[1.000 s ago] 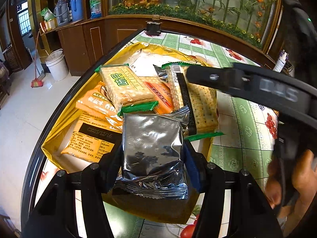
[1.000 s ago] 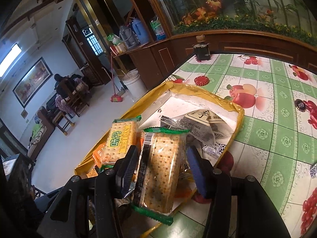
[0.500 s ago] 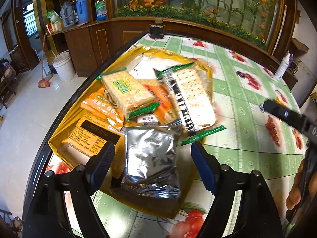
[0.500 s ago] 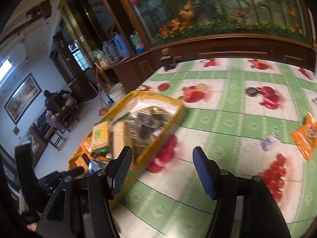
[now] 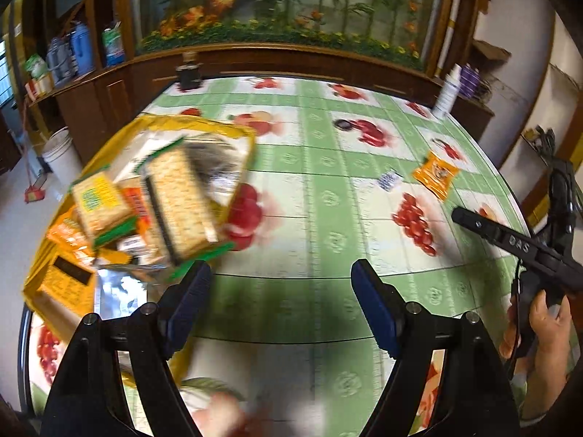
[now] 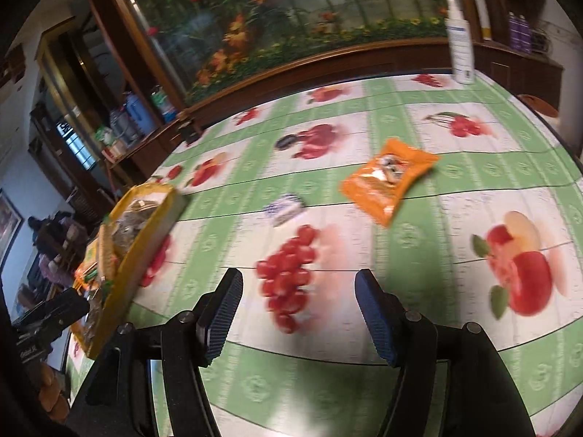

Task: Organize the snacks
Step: 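Move both open tools back toward the orange bag and small candy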

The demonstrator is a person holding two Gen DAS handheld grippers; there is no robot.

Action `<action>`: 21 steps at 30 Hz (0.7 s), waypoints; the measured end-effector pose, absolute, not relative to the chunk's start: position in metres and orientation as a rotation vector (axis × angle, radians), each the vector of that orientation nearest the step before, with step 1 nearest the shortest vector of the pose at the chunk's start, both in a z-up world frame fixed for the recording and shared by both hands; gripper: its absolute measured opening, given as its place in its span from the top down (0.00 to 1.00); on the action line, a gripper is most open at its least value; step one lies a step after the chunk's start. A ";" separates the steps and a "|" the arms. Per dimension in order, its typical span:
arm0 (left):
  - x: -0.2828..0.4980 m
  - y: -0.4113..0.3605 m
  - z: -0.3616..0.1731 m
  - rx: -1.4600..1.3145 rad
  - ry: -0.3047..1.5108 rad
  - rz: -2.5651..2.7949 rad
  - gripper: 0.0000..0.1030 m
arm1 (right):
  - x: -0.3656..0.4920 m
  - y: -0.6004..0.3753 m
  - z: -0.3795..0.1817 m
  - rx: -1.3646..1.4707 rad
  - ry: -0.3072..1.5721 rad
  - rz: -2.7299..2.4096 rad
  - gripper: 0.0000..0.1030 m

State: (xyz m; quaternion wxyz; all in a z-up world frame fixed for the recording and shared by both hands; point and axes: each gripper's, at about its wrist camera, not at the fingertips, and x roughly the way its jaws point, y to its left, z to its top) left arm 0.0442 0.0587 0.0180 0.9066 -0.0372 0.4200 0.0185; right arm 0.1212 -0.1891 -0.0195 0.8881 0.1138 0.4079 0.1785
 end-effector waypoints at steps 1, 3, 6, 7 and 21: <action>0.048 0.051 0.016 -0.060 0.874 0.026 0.23 | 0.124 -0.194 -0.021 0.234 0.845 0.351 0.31; 0.052 0.038 0.015 -0.032 0.879 0.010 0.23 | 0.130 -0.201 -0.024 0.235 0.848 0.319 0.29; 0.059 0.023 0.014 -0.010 0.886 -0.010 0.23 | 0.141 -0.207 -0.027 0.235 0.857 0.290 0.29; 0.061 0.020 0.014 -0.004 0.886 -0.014 0.23 | 0.144 -0.207 -0.028 0.235 0.860 0.284 0.29; 0.087 0.012 0.003 0.018 0.892 0.007 0.23 | 0.177 -0.201 -0.033 0.232 0.879 0.217 0.22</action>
